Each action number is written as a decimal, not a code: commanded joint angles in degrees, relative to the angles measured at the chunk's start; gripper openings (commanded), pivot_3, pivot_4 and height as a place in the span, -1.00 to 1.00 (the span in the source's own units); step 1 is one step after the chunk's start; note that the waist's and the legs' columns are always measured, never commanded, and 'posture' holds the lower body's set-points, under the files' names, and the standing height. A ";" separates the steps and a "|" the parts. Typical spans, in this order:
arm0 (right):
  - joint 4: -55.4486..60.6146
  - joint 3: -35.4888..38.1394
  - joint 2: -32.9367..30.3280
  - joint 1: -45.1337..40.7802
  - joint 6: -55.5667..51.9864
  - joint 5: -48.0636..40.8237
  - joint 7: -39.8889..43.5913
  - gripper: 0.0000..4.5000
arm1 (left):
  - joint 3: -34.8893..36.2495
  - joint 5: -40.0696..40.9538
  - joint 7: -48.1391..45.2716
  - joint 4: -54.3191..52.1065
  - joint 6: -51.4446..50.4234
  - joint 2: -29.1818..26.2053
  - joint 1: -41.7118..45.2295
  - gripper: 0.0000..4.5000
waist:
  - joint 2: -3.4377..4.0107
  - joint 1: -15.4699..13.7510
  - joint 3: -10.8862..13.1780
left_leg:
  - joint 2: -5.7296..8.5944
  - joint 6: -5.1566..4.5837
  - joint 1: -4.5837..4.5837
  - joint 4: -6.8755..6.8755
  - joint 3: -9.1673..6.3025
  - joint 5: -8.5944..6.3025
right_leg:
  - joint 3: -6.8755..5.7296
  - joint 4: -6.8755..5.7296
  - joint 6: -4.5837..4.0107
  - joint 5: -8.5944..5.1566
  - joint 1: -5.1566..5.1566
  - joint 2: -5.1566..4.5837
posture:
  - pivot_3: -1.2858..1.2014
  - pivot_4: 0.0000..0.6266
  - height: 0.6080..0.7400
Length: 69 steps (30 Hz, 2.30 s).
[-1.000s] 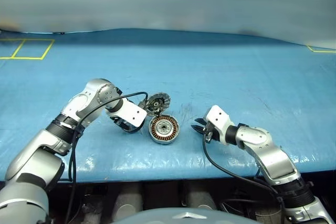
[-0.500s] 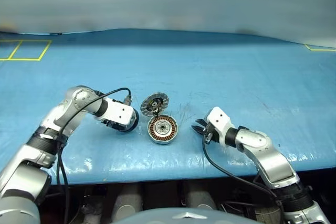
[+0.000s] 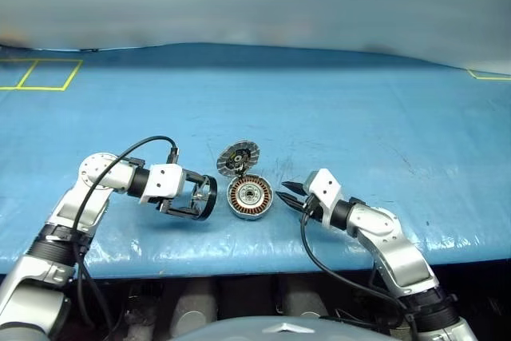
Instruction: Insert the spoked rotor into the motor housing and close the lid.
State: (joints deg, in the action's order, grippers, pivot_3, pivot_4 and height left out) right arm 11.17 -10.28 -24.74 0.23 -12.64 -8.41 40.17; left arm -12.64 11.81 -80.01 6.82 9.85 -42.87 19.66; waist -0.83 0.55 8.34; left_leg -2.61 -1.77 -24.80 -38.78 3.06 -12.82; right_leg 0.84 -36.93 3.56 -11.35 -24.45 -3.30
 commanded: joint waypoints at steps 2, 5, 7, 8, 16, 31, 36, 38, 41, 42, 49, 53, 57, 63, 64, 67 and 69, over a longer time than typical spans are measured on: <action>-0.73 0.42 1.20 0.10 2.88 0.35 -1.40 -0.44 | -0.24 1.86 -0.39 -2.42 -4.27 1.27 1.73 0.24 | 0.00 0.13 0.00 | -0.03 0.00 0.01 0.00 -0.01 0.00 | 0.00 -0.01 0.00 0.00 0.00 0.06 | 0.03 -0.52 1.00; -0.56 0.39 1.83 1.11 3.67 -0.35 -1.40 -0.44 | -1.92 1.21 -1.18 -2.98 -7.73 2.01 3.13 0.24 | 0.00 0.09 0.00 | -0.04 0.00 0.02 0.00 -0.01 0.00 | 0.00 -0.03 0.00 0.00 0.01 0.08 | 0.03 -0.52 1.00; -0.40 0.35 2.04 1.82 4.26 -0.49 -1.36 -0.44 | -2.60 1.58 -1.82 -3.24 -10.38 2.35 4.38 0.24 | 0.00 0.04 0.00 | -0.04 0.00 0.01 0.00 -0.01 0.00 | 0.01 -0.02 0.00 0.00 0.01 0.08 | 0.03 -0.52 1.00; -0.32 0.42 2.13 2.32 4.54 -0.54 -1.36 -0.44 | -2.80 1.71 -1.79 -3.40 -11.71 2.87 5.38 0.24 | 0.00 0.02 0.00 | -0.03 0.00 0.01 0.00 -0.02 0.00 | 0.01 -0.01 0.00 0.00 0.01 0.08 | 0.03 -0.52 1.00; -0.80 0.57 2.40 3.82 6.14 -0.16 -1.86 -0.44 | -3.68 2.61 -2.32 -4.55 -18.43 5.05 10.93 0.24 | -0.01 0.16 0.01 | -0.03 0.00 0.00 0.00 -0.02 0.00 | 0.03 -0.01 0.00 0.00 0.00 0.10 | 0.03 -0.52 1.00; -1.43 0.17 2.83 5.02 7.81 0.17 -2.06 -0.44 | -9.13 -6.14 0.03 1.97 -17.73 9.16 18.13 0.24 | -0.02 -0.05 0.02 | -0.01 0.00 -0.01 0.00 -0.03 0.00 | 0.06 0.02 0.00 -0.01 0.01 0.12 | 0.03 -0.52 1.00; -1.73 0.19 2.89 5.41 8.30 0.35 -2.17 -0.44 | -10.10 -6.92 -0.84 2.98 -17.93 9.71 19.05 0.24 | -0.02 0.10 0.02 | -0.02 0.00 -0.04 0.00 -0.04 0.00 | 0.07 0.02 0.00 -0.01 -0.01 0.13 | 0.03 -0.52 1.00; -1.83 0.14 2.95 5.52 8.47 0.43 -2.28 -0.44 | -10.65 -7.16 -1.53 3.06 -17.76 9.57 19.16 0.24 | -0.02 0.10 0.02 | -0.02 0.00 -0.04 0.00 -0.04 0.00 | 0.07 0.01 -0.01 -0.01 -0.01 0.13 | 0.03 -0.52 1.00; -1.83 0.10 3.00 5.68 8.61 0.56 -2.53 -0.44 | -11.49 -8.07 -2.67 3.11 -17.11 8.97 19.29 0.24 | -0.03 0.06 0.02 | -0.02 0.00 -0.03 0.00 -0.04 0.00 | 0.07 0.01 0.00 -0.01 -0.01 0.13 | 0.03 -0.52 1.00; -1.81 0.06 3.01 5.73 8.63 0.60 -2.61 -0.44 | -11.73 -8.30 -3.09 3.18 -16.99 8.75 19.34 0.24 | -0.02 0.06 0.02 | -0.02 0.00 -0.03 0.00 -0.04 0.00 | 0.07 0.01 0.00 -0.01 -0.01 0.13 | 0.03 -0.52 1.00; -1.90 -0.25 3.30 5.75 8.67 1.22 -3.20 -0.44 | -13.01 -11.77 -2.45 5.74 -12.56 8.49 19.94 0.58 | -0.02 0.09 0.02 | -0.02 0.00 -0.02 0.00 -0.04 0.00 | 0.07 0.01 -0.01 -0.01 -0.01 0.13 | 0.03 -0.52 1.00; -2.00 -0.30 3.29 5.70 8.66 1.35 -3.37 -0.44 | -12.46 -13.18 0.04 6.97 -11.44 9.51 20.10 0.77 | -0.02 0.08 0.02 | -0.02 0.00 -0.02 0.00 -0.04 0.00 | 0.08 0.01 -0.01 -0.01 -0.01 0.13 | 0.03 -0.52 1.00; -2.04 -0.28 3.25 5.70 8.61 1.43 -3.42 -0.44 | -11.42 -12.17 0.57 7.19 -11.05 10.60 20.08 0.77 | -0.03 -0.03 0.02 | -0.02 0.00 -0.04 0.00 -0.04 0.00 | 0.07 0.01 -0.01 -0.01 -0.01 0.13 | 0.03 -0.52 1.00; -2.79 -0.25 3.21 5.47 8.69 1.35 -3.11 -0.44 | -10.01 -9.74 0.55 5.74 -12.99 11.44 19.57 0.77 | -0.03 0.14 0.02 | -0.03 0.00 -0.03 0.00 -0.04 0.00 | 0.07 0.00 -0.01 -0.01 -0.02 0.14 | 0.03 -0.52 1.00; -2.89 -0.26 3.21 5.42 8.74 1.32 -3.06 -0.44 | -9.75 -8.79 0.16 5.16 -13.78 11.44 19.44 0.77 | -0.03 0.12 0.02 | -0.03 0.00 -0.03 0.00 -0.04 0.00 | 0.07 0.00 -0.01 -0.01 -0.02 0.14 | 0.03 -0.52 1.00; -3.37 -0.22 3.20 5.07 8.98 1.32 -2.93 -0.44 | -8.88 -5.92 -1.14 3.37 -16.72 11.44 19.15 0.77 | -0.03 0.08 0.02 | -0.03 0.00 -0.04 0.00 -0.04 0.00 | 0.07 0.00 -0.01 -0.01 -0.02 0.14 | 0.03 -0.52 1.00; -3.62 -0.20 3.19 4.87 9.13 1.40 -2.92 -0.44 | -8.79 -4.85 -2.03 2.22 -18.82 10.99 19.08 0.77 | -0.03 0.08 0.02 | -0.02 0.00 -0.05 0.00 -0.04 0.00 | 0.07 0.01 0.00 -0.01 -0.02 0.13 | 0.03 -0.52 1.00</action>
State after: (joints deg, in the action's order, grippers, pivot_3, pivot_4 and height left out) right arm 6.89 -10.71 -21.73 5.78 -5.09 -6.89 37.18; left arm -22.98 5.15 -81.33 11.84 -7.49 -31.73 38.61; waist -0.86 0.62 8.37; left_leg -2.62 -1.77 -24.85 -38.77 3.01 -12.82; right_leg 0.91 -36.91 3.55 -11.35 -24.46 -3.17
